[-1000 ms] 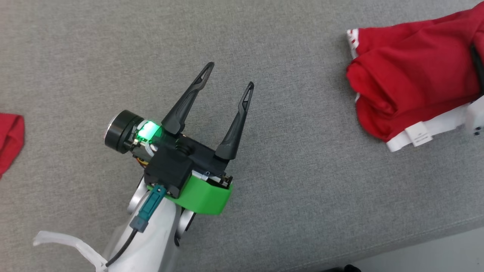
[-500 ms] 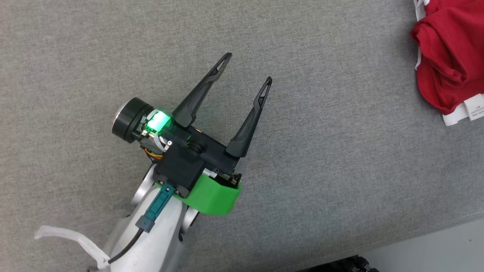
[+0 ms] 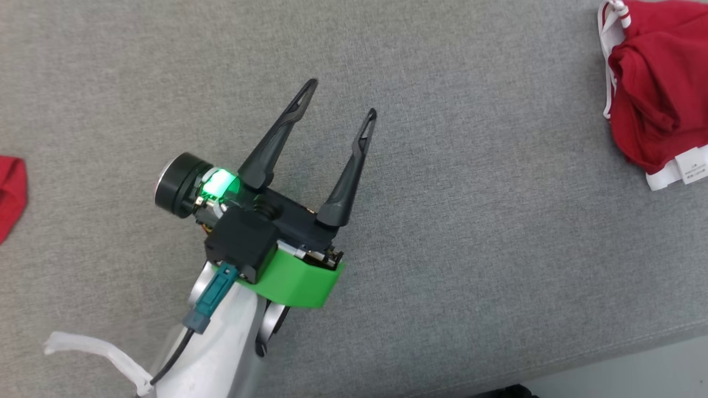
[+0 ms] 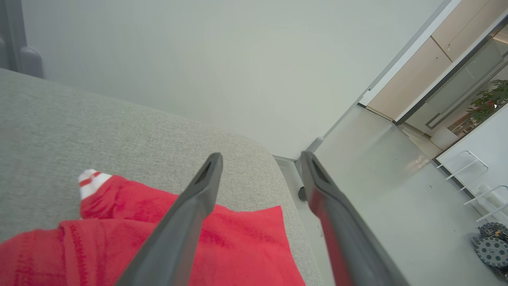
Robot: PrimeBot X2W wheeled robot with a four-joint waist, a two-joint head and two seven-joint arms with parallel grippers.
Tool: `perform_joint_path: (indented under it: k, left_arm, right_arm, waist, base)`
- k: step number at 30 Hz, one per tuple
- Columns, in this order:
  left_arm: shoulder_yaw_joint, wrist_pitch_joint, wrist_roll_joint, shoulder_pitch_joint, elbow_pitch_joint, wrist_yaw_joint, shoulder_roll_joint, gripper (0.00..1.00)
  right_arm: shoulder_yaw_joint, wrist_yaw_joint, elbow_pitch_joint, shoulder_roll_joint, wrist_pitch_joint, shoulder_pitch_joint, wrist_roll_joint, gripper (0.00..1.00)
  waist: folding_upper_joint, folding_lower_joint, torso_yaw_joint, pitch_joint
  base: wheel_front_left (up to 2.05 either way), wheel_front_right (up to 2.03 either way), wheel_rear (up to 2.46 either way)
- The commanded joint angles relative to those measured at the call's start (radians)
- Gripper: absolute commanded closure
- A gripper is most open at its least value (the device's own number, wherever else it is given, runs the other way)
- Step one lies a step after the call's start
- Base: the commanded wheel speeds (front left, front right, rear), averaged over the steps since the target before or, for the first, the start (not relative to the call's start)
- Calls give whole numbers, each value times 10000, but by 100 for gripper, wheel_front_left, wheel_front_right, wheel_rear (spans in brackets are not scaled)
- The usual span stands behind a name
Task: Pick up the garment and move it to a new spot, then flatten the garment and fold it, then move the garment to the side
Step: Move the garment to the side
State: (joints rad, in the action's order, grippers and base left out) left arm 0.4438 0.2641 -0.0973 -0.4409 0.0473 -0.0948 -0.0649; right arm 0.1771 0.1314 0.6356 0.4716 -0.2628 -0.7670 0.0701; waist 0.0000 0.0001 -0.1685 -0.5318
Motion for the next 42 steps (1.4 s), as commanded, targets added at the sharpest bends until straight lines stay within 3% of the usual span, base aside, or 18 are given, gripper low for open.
perform_joint_path:
  k: [1,5,12,22,29,42]
  left_arm:
    - [-114,0,-50,212,-52,93,-3,0]
    - [-496,0,-293,653,-50,310,60,0]
    - [-1647,0,-559,1534,67,698,97,0]
    - [-3023,0,-215,2520,-343,548,117,0]
    - [-3004,0,250,3358,-668,509,131,0]
    - [-2763,0,56,3948,-1068,547,140,0]
  right_arm:
    - [-83,-19,-317,-354,-27,427,-74,0]
    - [-527,-18,-2011,-1398,-28,1436,-384,0]
    - [-1072,-18,-4108,-2544,-28,3040,-1157,0]
    - [-1124,-18,-5623,-3710,-28,5085,-1824,0]
    - [-1652,-18,-5865,-4135,-28,6249,-2123,0]
    - [-2140,-16,-5975,-4203,-28,6927,-2243,0]
  waist:
    - [0,-1,155,624]
    - [0,-1,472,1482]
    - [0,-1,1137,2563]
    - [0,-1,1980,3489]
    - [0,-1,2156,3992]
    - [0,-1,2168,4318]
  base:
    - [0,0,0]
    - [0,0,0]
    - [0,0,0]
    - [0,0,0]
    - [0,0,0]
    - [0,0,0]
